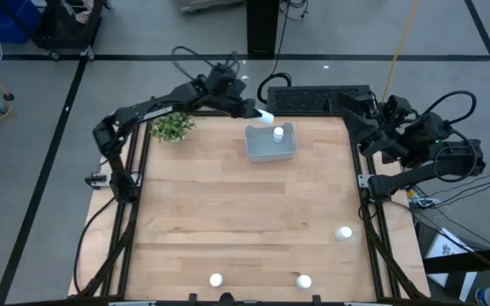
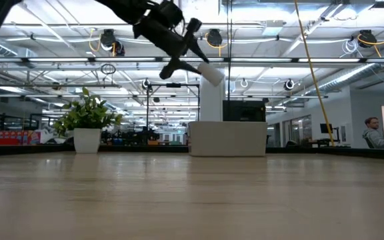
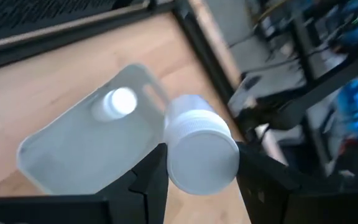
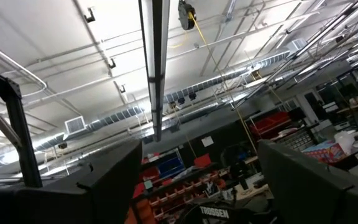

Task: Pick and place pill bottles into a basket
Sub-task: Put the white pill bottle into the gray container

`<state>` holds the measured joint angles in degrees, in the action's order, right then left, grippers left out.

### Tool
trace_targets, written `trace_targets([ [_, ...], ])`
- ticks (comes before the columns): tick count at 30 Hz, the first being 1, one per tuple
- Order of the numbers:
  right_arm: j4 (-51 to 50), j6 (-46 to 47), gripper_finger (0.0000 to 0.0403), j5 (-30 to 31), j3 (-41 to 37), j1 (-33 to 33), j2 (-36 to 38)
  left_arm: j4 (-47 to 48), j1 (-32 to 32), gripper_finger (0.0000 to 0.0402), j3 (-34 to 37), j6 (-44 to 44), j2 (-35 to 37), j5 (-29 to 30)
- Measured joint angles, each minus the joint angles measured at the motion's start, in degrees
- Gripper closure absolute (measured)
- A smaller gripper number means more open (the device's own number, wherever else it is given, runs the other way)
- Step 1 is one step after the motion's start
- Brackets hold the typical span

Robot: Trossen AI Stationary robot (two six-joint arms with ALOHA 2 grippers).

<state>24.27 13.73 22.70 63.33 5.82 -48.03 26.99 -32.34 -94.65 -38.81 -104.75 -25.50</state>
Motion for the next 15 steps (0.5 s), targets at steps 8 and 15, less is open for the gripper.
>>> trace_targets([
  [8, -1.3, -0.6, 0.009, 0.0, 0.0, 0.0, 0.0, 20.0, -1.0, 0.023, -12.1, 11.2, -8.1, 3.7],
  [15, -4.0, -1.1, 0.009, 0.1, 0.0, 0.0, 0.0, 25.7, -0.5, 0.0237, -20.3, 19.2, -13.8, 7.7],
])
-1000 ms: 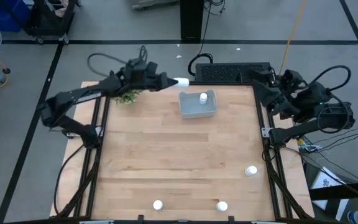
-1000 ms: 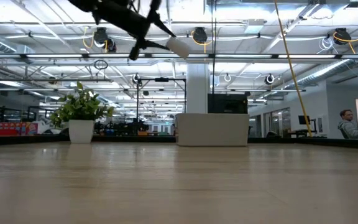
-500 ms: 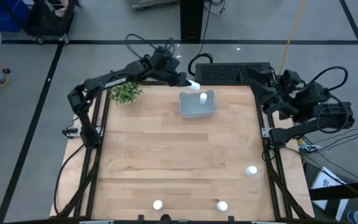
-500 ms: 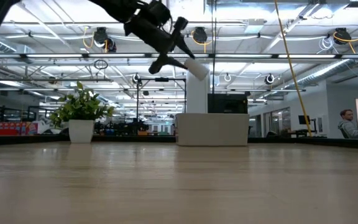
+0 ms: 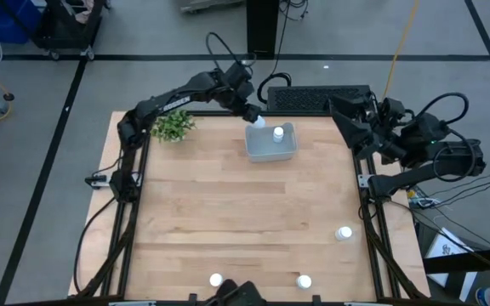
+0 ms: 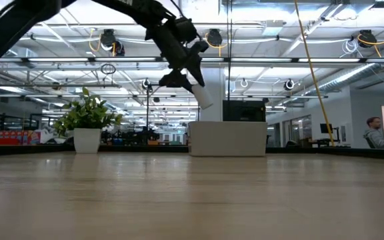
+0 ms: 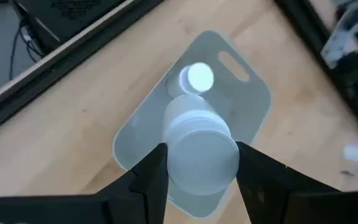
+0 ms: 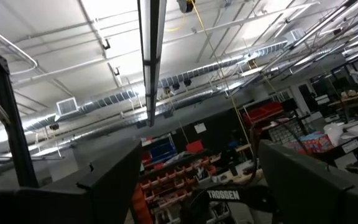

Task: Pick and place pill bottles into a basket
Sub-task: Put the white pill bottle into the gray container

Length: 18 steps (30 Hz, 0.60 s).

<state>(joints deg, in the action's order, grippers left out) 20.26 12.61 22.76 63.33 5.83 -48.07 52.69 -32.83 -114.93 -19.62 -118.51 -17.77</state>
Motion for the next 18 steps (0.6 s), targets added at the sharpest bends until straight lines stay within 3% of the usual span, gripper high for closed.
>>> trace_targets([
  [4, 0.3, -0.3, 0.009, 1.8, 0.0, 0.0, -0.1, 6.7, 0.7, 0.0232, -3.9, 4.5, -3.5, 0.5],
  [8, 0.5, -1.8, 0.009, 3.1, 0.0, 0.0, -0.1, 11.9, 2.1, 0.0237, -6.4, 7.3, -5.9, 5.7],
  [18, -0.1, -1.4, 0.009, 4.4, 0.0, 0.0, -0.1, 10.0, 6.8, 0.0232, -7.3, 15.4, -7.0, 8.1],
])
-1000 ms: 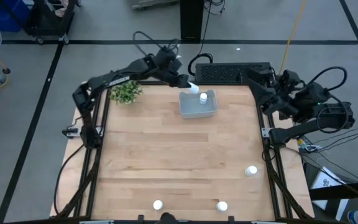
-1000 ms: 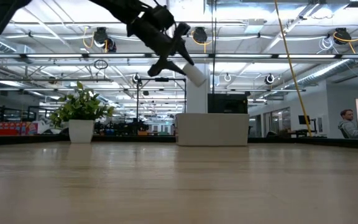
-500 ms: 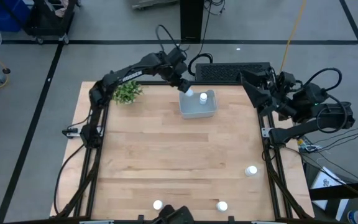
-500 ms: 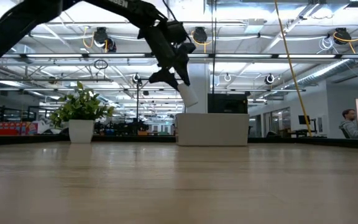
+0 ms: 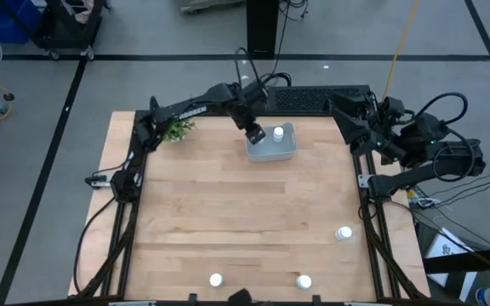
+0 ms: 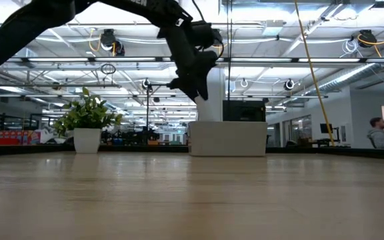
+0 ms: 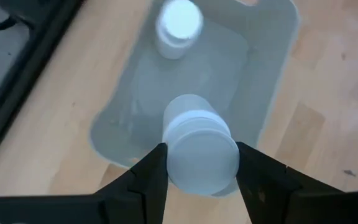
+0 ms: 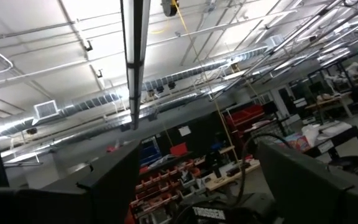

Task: Pick and place pill bottles into a basket
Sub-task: Put the white pill bottle into the gray container

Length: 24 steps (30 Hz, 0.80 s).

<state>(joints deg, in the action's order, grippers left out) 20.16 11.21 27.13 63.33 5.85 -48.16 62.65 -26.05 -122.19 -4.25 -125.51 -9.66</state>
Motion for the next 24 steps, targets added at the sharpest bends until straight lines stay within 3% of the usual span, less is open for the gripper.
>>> trace_targets([
  [15, -1.3, 1.8, 0.009, 0.0, 0.0, 0.0, -0.4, 2.0, 3.2, 0.0237, 0.1, 4.3, -3.1, 5.0],
  [24, -1.7, 1.8, 0.009, -0.1, 0.0, 0.0, -0.7, 1.4, 2.5, 0.0231, 0.0, 4.1, -3.6, 4.3],
])
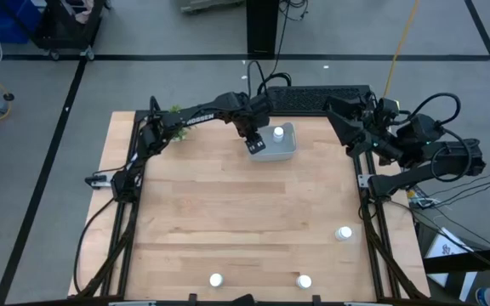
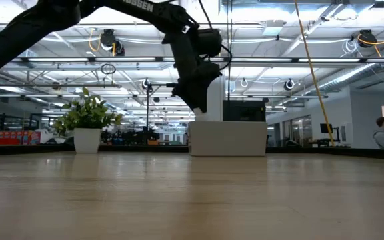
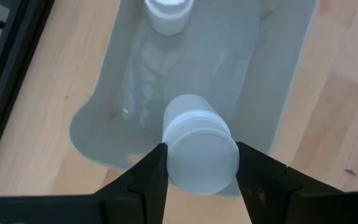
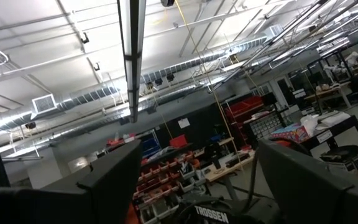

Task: Pick and place pill bottles into a basket
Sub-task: Put the white pill bottle into the gray container

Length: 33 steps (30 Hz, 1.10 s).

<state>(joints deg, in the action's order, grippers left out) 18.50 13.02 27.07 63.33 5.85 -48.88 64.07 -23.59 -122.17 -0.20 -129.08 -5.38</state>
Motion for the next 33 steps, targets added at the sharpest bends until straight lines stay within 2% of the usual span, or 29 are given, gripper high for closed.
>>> trace_targets([
  [3, -0.1, 0.0, 0.009, 0.0, 0.0, 0.0, 0.0, 0.2, -0.4, 0.0237, 0.0, -1.7, -1.4, 0.9],
  [6, -0.3, 0.0, 0.009, 0.0, 0.0, 0.0, 0.0, -0.1, -0.7, 0.0237, 0.0, -2.9, -2.3, -0.9],
  [9, -0.4, 0.0, 0.009, 0.0, 0.0, 0.0, 0.0, -1.0, -0.6, 0.0237, 0.0, -2.6, -2.5, 0.6],
  [23, -0.8, -0.1, 0.009, 0.2, 0.0, 0.0, -0.1, -4.8, -0.9, 0.0237, -0.1, -3.2, -3.3, -1.1],
  [33, -0.9, -0.1, 0.009, 0.4, 0.0, 0.0, -0.1, 2.3, -0.3, 0.0237, -0.3, -1.8, -4.5, -1.4],
])
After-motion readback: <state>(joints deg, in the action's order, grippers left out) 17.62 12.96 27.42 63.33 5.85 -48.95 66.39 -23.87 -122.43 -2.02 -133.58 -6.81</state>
